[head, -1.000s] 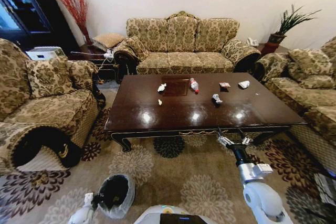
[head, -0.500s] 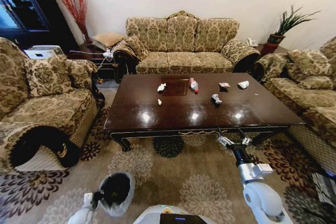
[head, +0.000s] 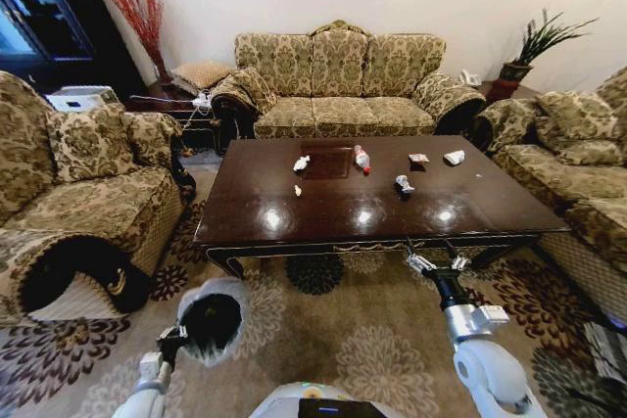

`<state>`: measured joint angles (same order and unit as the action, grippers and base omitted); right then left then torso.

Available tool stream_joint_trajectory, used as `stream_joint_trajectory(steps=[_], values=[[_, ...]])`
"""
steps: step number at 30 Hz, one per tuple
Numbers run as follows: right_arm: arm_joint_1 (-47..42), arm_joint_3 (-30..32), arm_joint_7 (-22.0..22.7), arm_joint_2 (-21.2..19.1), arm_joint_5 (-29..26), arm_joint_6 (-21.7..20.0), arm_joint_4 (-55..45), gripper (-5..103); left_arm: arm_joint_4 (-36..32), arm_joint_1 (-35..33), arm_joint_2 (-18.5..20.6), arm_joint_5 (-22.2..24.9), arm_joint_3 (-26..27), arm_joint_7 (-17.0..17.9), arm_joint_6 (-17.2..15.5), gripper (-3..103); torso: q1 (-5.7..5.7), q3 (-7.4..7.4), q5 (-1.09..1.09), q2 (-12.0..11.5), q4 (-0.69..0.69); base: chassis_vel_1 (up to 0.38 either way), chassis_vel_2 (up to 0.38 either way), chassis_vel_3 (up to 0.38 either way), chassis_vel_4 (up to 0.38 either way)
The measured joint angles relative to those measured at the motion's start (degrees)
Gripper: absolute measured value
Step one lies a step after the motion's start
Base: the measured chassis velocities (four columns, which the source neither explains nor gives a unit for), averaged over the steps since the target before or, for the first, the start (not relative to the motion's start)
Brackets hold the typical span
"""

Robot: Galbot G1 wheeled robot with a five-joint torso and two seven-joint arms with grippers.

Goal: Move to the front of the table and place the trash on the table into the trash bin.

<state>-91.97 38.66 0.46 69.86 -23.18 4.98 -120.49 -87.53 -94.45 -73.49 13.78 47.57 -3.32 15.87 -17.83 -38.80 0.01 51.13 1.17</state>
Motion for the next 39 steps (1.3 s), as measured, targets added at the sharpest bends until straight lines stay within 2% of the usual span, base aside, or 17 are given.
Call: stream_joint_trajectory(steps=[9,10,12,13,14,16,17,18,20,21,22,25,30,33,35,36,39], values=[[0.0,0.0,0.0,0.0,0.0,0.0,0.0,100,-1.1,-0.6,-0.1,0.2,0.3,0.2,0.6,0,0.0,0.0,-0.02,0.0,0.0,0.0,0.0,0.0,0.0],[0.0,0.0,0.0,0.0,0.0,0.0,0.0,100,-1.8,-1.4,0.0,0.4,1.3,-0.1,0.2,0,0.0,0.0,-0.08,0.0,-0.03,0.0,0.0,0.0,0.0],[0.0,0.0,0.0,0.0,0.0,0.0,0.0,100,-3.9,-4.7,0.9,1.6,5.9,-1.5,-2.4,0,0.0,0.0,-0.02,0.0,-0.04,0.0,0.0,0.0,0.0],[0.0,0.0,0.0,0.0,0.0,0.0,0.0,100,-3.9,-4.7,0.9,1.6,5.9,-1.5,-2.4,0,0.0,0.0,-0.02,0.0,-0.04,0.0,0.0,0.0,0.0],[0.0,0.0,0.0,0.0,0.0,0.0,0.0,100,-5.3,-6.8,1.6,2.3,9.0,-2.2,-4.2,0,0.0,0.01,0.07,0.0,-0.02,0.0,0.0,0.0,0.0],[0.0,0.0,0.0,0.0,0.0,0.0,0.0,100,-6.5,-9.3,2.2,3.3,12.5,-3.0,-6.2,0,0.01,0.0,0.09,0.0,0.1,0.0,0.0,0.0,0.0],[0.0,0.0,0.0,0.0,0.0,0.0,0.0,100,-8.1,-10.1,2.4,4.7,13.3,-3.5,-6.2,0,0.01,0.0,-0.07,0.0,0.11,0.051,0.026,0.008,0.048],[0.0,0.0,0.0,0.0,0.0,0.0,0.0,100,-8.1,-10.1,2.4,4.7,13.3,-3.5,-6.2,0,0.01,0.0,-0.07,0.0,0.11,0.051,0.026,0.008,0.048],[0.0,0.0,0.0,0.0,0.0,0.0,0.0,100,-12.7,-11.0,2.7,7.4,14.9,-4.2,-6.1,0,0.01,0.01,-0.06,0.0,0.01,0.025,0.01,0.016,0.024],[0.0,0.0,0.0,0.0,0.0,0.0,0.0,100,-12.7,-11.0,2.7,7.4,14.9,-4.2,-6.1,0,0.01,0.01,-0.06,0.0,0.01,0.0,0.0,0.0,0.0],[0.0,0.0,0.0,0.0,0.0,0.0,0.0,100,-15.7,-11.2,2.8,8.7,15.8,-4.2,-6.1,0,0.01,0.01,0.07,0.0,-0.04,0.0,0.0,0.0,0.0],[0.0,0.0,0.0,0.0,0.0,0.0,0.0,100,-19.8,-11.3,2.9,10.7,16.8,-4.1,-6.7,0,0.0,0.0,-0.05,0.0,-0.05,0.0,0.0,0.0,0.0],[0.0,0.0,0.0,0.0,0.0,0.0,0.0,100,-26.0,-10.0,4.4,15.1,17.7,-2.4,-9.5,0,0.0,0.0,-0.02,0.0,0.01,0.0,0.0,0.0,0.0],[0.0,0.0,0.0,0.0,0.0,0.0,0.0,100,-30.4,-8.1,7.9,19.1,16.6,-0.1,-12.7,0,0.0,0.0,-0.01,0.0,0.0,0.0,0.0,0.0,0.0],[0.0,0.0,0.0,0.0,0.0,0.0,0.0,100,-33.1,-5.9,11.8,22.1,14.3,2.3,-15.6,0,0.0,0.0,-0.01,0.0,-0.01,0.0,0.0,0.0,0.0],[0.0,0.0,0.0,0.0,0.0,0.0,0.0,100,-33.1,-5.9,11.8,22.1,14.3,2.3,-15.6,0,0.0,0.0,-0.01,0.0,-0.01,0.0,0.0,0.0,0.0],[0.0,0.0,0.0,0.0,0.0,0.0,0.0,100,-34.7,-2.6,17.8,26.4,11.0,4.7,-19.1,0,-0.01,-0.01,0.02,0.0,-0.03,0.0,0.0,0.0,0.0]])
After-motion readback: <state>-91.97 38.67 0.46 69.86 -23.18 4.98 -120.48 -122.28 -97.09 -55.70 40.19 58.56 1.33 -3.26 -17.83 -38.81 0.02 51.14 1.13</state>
